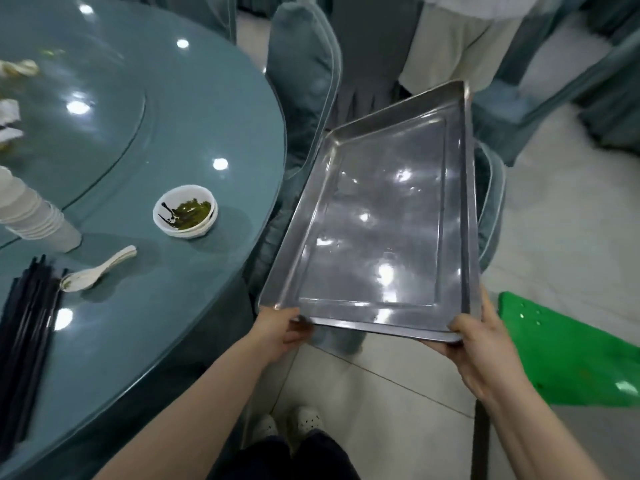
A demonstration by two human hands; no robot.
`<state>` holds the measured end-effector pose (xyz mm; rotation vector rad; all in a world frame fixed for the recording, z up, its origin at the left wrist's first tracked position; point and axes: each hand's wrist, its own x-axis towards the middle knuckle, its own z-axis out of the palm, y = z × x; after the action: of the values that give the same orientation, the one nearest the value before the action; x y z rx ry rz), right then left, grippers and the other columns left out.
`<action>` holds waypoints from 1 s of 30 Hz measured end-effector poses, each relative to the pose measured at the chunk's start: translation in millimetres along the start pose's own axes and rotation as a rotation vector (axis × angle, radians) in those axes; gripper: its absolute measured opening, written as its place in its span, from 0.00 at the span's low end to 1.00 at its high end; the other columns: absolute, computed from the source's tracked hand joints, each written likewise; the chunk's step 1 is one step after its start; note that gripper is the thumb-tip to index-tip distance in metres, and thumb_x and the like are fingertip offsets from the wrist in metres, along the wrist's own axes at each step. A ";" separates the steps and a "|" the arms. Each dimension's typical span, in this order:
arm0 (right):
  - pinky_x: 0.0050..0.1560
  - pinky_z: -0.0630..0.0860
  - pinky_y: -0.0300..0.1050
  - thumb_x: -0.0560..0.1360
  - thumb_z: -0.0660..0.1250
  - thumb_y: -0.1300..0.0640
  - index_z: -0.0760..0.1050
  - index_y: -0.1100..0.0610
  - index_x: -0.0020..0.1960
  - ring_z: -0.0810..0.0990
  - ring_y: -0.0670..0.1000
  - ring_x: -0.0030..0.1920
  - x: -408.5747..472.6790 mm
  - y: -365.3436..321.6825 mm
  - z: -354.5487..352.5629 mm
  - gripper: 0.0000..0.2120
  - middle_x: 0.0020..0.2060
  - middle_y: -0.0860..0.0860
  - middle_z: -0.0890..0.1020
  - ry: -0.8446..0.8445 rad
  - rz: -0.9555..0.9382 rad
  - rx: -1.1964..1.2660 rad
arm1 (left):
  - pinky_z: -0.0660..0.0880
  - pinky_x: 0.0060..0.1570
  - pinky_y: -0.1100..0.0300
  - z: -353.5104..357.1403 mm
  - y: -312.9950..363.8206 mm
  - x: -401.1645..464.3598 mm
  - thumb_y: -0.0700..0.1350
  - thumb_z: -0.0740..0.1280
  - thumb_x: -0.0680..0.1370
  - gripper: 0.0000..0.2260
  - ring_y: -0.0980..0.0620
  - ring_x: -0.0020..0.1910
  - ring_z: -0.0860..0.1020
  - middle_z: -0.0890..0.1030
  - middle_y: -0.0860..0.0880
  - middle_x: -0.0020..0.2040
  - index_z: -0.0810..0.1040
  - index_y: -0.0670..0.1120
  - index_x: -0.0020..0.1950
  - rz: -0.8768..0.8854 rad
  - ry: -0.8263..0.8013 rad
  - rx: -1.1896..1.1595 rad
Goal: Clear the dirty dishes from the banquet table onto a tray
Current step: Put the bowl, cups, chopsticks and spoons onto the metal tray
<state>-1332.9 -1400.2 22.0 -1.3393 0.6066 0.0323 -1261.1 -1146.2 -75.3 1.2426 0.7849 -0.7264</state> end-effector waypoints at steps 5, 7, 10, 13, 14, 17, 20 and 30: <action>0.40 0.80 0.54 0.69 0.55 0.74 0.74 0.38 0.61 0.85 0.54 0.46 -26.1 -28.9 1.8 0.35 0.50 0.48 0.84 0.032 -0.142 0.030 | 0.77 0.41 0.48 0.6 37.5 -7.8 0.34 0.64 0.77 0.38 0.45 0.34 0.81 0.78 0.40 0.41 0.41 0.49 0.76 0.120 -0.013 -0.113; 0.38 0.80 0.53 0.69 0.54 0.75 0.76 0.35 0.55 0.85 0.53 0.43 -32.2 -41.8 6.6 0.36 0.48 0.47 0.84 0.039 -0.184 0.052 | 0.78 0.37 0.50 -3.1 54.7 -13.4 0.34 0.65 0.77 0.35 0.43 0.38 0.80 0.78 0.38 0.46 0.47 0.47 0.76 0.144 -0.035 -0.111; 0.37 0.81 0.53 0.69 0.53 0.75 0.76 0.38 0.58 0.84 0.53 0.42 -34.8 -62.1 19.5 0.36 0.49 0.48 0.83 0.019 -0.235 0.071 | 0.77 0.39 0.50 -13.0 82.8 -20.7 0.35 0.66 0.77 0.19 0.43 0.39 0.80 0.76 0.36 0.53 0.61 0.44 0.63 0.215 -0.050 -0.133; 0.36 0.81 0.53 0.69 0.52 0.75 0.75 0.40 0.58 0.84 0.55 0.43 -27.8 -80.3 39.9 0.34 0.50 0.51 0.83 -0.021 -0.250 0.081 | 0.78 0.36 0.52 -33.3 111.2 -29.3 0.36 0.65 0.77 0.14 0.43 0.38 0.82 0.79 0.38 0.49 0.64 0.45 0.58 0.296 -0.075 -0.156; 0.36 0.81 0.53 0.69 0.52 0.75 0.75 0.40 0.58 0.84 0.56 0.44 -23.5 -85.1 47.5 0.34 0.50 0.51 0.83 -0.033 -0.250 0.080 | 0.79 0.36 0.52 -40.8 120.4 -32.1 0.36 0.65 0.77 0.13 0.44 0.37 0.83 0.79 0.38 0.50 0.65 0.46 0.58 0.315 -0.087 -0.169; 0.38 0.81 0.54 0.70 0.51 0.75 0.73 0.40 0.60 0.85 0.55 0.46 -4.1 -95.5 75.1 0.34 0.52 0.49 0.83 -0.101 -0.245 0.118 | 0.78 0.34 0.53 -66.1 148.7 -38.5 0.34 0.63 0.78 0.11 0.46 0.32 0.83 0.80 0.39 0.46 0.67 0.49 0.53 0.379 -0.088 -0.222; 0.35 0.81 0.50 0.71 0.51 0.74 0.74 0.40 0.59 0.85 0.53 0.45 20.9 -104.1 104.1 0.33 0.50 0.49 0.84 -0.164 -0.223 0.134 | 0.77 0.34 0.52 -91.7 174.3 -39.6 0.33 0.63 0.77 0.14 0.48 0.27 0.82 0.79 0.41 0.44 0.65 0.48 0.56 0.431 -0.016 -0.273; 0.34 0.81 0.52 0.71 0.51 0.72 0.75 0.46 0.59 0.85 0.57 0.41 147.4 -116.9 192.8 0.29 0.48 0.51 0.85 -0.283 -0.085 0.207 | 0.77 0.37 0.50 -170.6 249.9 -13.4 0.33 0.61 0.78 0.15 0.45 0.32 0.83 0.80 0.38 0.51 0.66 0.46 0.62 0.416 0.136 -0.397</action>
<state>-1090.4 -1300.1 83.2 -1.1326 0.3042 0.0859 -1081.3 -933.8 44.1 1.0491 0.7074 -0.1376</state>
